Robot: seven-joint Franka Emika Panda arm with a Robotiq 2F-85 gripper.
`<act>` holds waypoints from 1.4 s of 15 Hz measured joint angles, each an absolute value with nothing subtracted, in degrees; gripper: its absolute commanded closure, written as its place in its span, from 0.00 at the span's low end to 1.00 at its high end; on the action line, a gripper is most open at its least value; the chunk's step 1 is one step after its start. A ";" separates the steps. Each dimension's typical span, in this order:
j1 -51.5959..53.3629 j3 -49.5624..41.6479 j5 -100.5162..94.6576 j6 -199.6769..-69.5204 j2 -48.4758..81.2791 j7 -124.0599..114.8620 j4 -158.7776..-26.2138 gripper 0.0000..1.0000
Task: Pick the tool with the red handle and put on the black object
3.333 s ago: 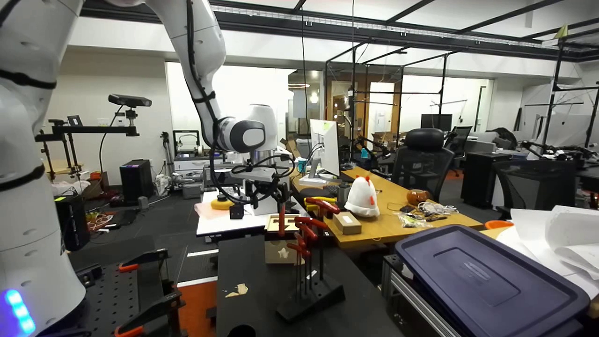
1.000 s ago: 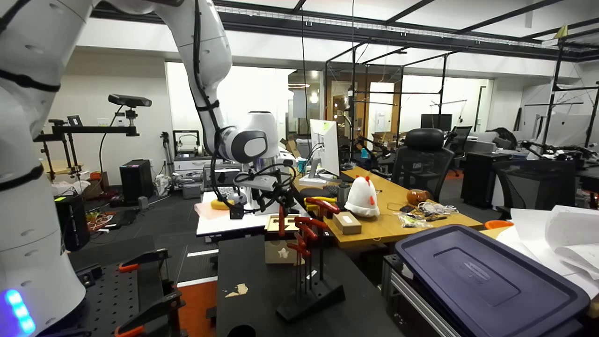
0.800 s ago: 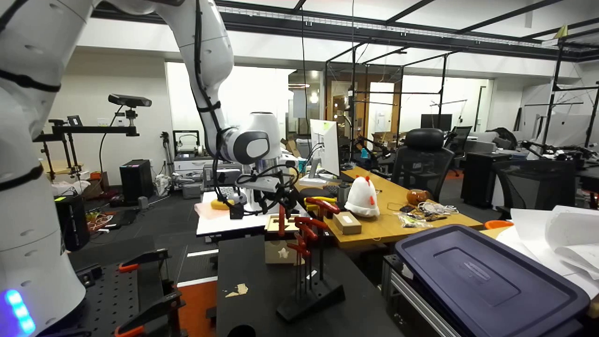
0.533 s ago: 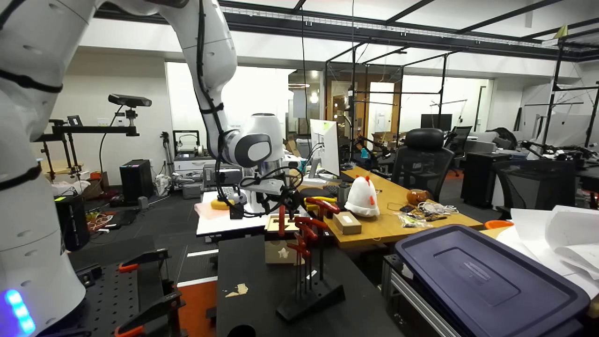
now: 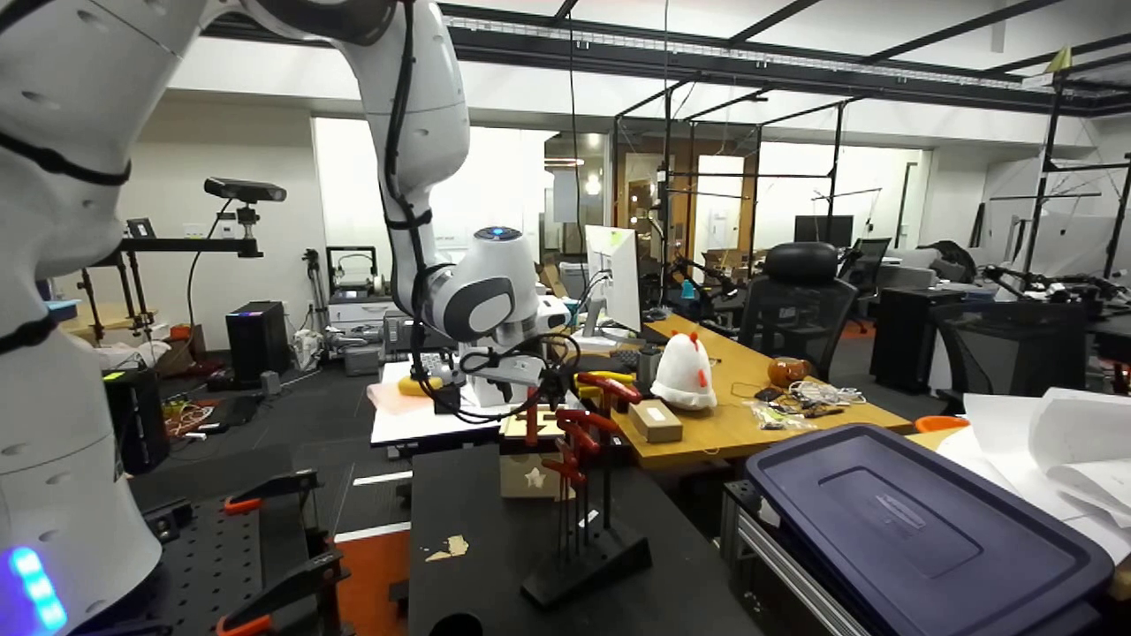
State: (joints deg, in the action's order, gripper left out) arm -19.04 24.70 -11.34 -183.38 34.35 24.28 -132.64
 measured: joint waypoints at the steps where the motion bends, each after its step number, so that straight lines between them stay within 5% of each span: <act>1: -20.30 25.39 -12.35 -183.39 34.80 24.28 -132.68 0.00; 21: -26.69 27.35 -22.55 -190.65 39.03 21.99 -133.47 0.00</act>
State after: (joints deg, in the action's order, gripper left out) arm -26.69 27.35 -22.55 -190.65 39.03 21.99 -133.47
